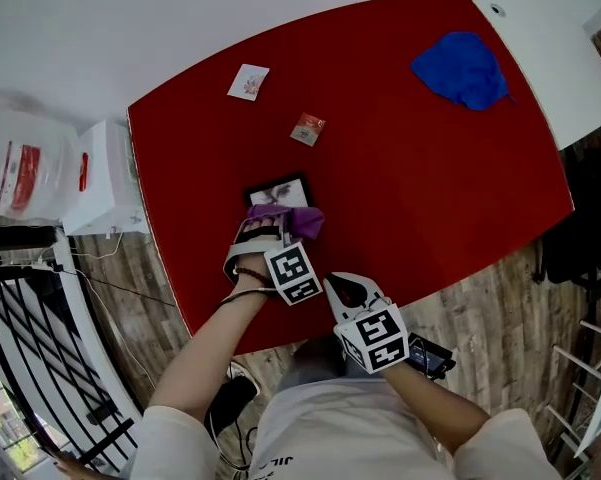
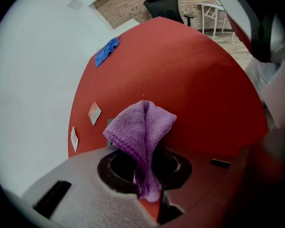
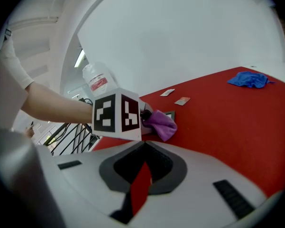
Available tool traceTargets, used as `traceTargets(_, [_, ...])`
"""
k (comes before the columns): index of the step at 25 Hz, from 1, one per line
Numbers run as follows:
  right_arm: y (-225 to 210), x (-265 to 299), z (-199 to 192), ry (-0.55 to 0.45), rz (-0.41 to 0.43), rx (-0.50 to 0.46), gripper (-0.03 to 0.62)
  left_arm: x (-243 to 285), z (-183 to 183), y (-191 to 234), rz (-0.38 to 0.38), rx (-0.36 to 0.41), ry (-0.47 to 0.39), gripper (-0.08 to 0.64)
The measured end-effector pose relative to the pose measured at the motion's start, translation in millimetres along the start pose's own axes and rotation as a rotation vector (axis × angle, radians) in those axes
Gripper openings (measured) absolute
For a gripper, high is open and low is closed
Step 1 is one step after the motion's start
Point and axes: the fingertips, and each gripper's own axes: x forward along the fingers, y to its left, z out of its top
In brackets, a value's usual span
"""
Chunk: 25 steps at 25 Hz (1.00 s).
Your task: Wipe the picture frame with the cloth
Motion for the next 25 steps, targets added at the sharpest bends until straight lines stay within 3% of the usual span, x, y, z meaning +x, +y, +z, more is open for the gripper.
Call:
traceTargets(5, [6.1,2.8,0.0,0.004,0.012,-0.006,0.005,0.5,-0.4,10.0,0.01,-0.011,-0.001,0.063])
traceTargets(10, [1.9,-3.1,-5.3,0.012,0.001,0.001,0.005,6.9,-1.0,72.6,0.073,-0.112,0.0,0.063])
traceTargets(14, [-4.7,-10.2,-7.6,0.004,-0.02,0.022,0.005,26.9,5.6,102.6,0.093,-0.122,0.027,0.063])
traceTargets(20, [-15.7,-15.7,-10.3,0.002,-0.041,0.039,0.005,36.3,10.5,81.9,0.074,-0.109,0.03,0.063])
traceTargets(25, [-15.5,-11.9,-5.5,-0.006,-0.039,0.037,0.005,13.5,13.2,36.8,0.085,-0.044,-0.009,0.063])
